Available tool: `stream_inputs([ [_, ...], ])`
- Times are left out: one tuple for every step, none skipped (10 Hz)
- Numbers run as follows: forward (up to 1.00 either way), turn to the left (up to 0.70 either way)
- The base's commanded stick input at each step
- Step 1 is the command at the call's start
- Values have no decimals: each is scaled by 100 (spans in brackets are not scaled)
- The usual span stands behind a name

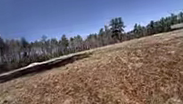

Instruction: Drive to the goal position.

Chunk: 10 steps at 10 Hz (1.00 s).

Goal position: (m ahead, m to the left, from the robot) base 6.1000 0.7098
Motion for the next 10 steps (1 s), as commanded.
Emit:
stream_inputs([
  [67, 34],
  [67, 34],
  [67, 34],
  [67, 34],
  [67, 34],
  [67, 34],
  [67, 34],
  [67, 34],
  [67, 34],
  [67, 34],
])
